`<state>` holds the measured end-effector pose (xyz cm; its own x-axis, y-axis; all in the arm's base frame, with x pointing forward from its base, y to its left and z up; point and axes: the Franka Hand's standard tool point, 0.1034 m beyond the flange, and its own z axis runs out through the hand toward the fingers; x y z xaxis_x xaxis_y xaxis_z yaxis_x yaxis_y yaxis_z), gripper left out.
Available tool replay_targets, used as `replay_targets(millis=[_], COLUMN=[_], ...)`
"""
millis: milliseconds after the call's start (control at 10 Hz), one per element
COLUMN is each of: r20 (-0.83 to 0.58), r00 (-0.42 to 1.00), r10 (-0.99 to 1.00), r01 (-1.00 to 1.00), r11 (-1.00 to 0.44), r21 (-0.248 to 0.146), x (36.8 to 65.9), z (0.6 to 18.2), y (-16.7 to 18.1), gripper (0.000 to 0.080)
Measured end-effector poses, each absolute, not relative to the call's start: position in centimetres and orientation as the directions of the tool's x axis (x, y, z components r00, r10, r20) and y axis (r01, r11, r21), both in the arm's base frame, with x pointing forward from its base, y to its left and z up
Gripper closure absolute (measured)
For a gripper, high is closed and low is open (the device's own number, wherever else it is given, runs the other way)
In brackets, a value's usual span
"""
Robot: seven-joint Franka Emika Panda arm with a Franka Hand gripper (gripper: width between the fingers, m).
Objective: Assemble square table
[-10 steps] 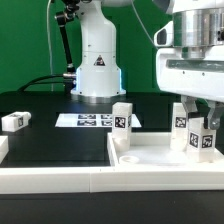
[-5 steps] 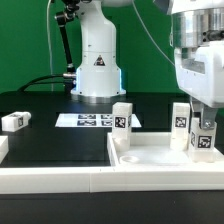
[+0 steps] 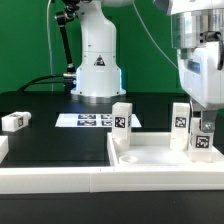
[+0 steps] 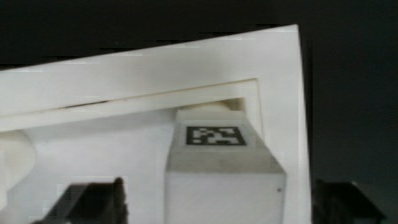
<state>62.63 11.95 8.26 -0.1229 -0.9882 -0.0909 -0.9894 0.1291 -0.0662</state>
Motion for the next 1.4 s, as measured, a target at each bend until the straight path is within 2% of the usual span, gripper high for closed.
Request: replay_targets(millis=[100, 200, 600, 900, 1200, 1400], r20=[-0.088, -0.079, -0.053, -0.034, -0.007, -0.009], r00=[-0.075, 0.038, 0.348, 0.528, 0.631, 0.657], r10=[-0.993, -0.996, -0.936, -0.849, -0.776, -0.754], r01=[-0.995, -0.997, -0.935, -0.846, -0.768, -0.746], r11=[0.080, -0.032, -0.343, -0.522, -0.623, -0.647], r21=[-0.058, -0.067, -0.087, -0.105, -0.148, -0.158], x=[62.5, 62.6, 62.5, 62.8, 63.3, 61.9], z=[8.3, 8.3, 8.3, 8.7, 11.4, 13.0], y=[12.0, 11.9, 12.1, 11.4, 9.1, 5.7], gripper=[0.0196, 0.0163, 0.0152, 0.0150, 0.0150, 0.0150])
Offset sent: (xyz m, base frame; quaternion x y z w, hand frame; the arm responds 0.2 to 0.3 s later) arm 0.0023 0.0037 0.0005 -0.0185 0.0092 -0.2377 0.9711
